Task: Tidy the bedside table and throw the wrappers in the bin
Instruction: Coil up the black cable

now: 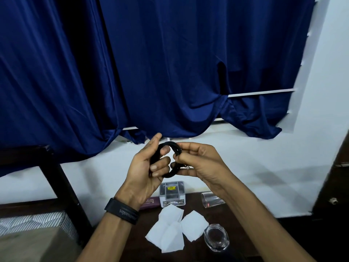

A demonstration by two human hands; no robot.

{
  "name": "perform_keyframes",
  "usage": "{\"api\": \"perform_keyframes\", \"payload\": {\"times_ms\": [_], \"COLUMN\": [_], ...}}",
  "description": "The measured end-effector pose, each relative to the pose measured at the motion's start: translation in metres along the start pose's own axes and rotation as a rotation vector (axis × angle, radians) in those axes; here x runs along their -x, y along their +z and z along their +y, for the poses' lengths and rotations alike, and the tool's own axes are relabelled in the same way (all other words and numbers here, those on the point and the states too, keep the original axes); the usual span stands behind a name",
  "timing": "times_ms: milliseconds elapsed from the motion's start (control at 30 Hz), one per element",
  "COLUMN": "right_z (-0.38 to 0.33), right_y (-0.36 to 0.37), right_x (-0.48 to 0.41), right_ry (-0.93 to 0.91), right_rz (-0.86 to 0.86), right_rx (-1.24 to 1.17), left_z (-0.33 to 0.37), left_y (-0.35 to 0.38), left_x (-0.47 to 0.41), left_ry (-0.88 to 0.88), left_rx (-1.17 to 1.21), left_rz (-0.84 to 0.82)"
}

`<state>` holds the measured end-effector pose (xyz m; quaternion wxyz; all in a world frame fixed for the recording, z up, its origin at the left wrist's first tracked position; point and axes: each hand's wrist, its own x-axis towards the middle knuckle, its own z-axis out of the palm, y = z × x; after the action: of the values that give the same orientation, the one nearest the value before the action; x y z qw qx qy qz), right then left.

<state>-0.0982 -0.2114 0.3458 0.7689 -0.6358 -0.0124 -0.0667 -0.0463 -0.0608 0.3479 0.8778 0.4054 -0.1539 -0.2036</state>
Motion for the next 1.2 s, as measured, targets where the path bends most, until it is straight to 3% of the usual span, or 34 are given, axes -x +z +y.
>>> {"api": "perform_keyframes", "payload": {"times_ms": [167,400,567,767,1200], "right_z": [0.005,0.021,0.03,0.046,0.112], "right_y": [-0.003,0.004,-0.004,-0.014,-0.039], "right_x": [0.002,-0.007,-0.015,-0.023,-0.042], "right_ry": [0.022,0.057,0.03,0.02,0.156], "right_rz": [-0.045,0.041,0.168,0.198,0.261], "right_rx": [-0.062,-0.186,-0.172,-0.027,-0.006], "left_z": [-0.007,-0.014,-0.02,-0.025,-0.074], "left_y": [-0.005,-0.008,-0.026,-0.057,-0.103], "left_x": [-0.011,-0.007,-0.011,-0.011,-0.022], "left_ry": [0.133,0.248,0.2,0.091,0.011], "left_rx": [-0.161,-0.065,-0.219,-0.531,-0.412], "left_rz": [0.135,0.168,0.164,0.188,0.387]}}
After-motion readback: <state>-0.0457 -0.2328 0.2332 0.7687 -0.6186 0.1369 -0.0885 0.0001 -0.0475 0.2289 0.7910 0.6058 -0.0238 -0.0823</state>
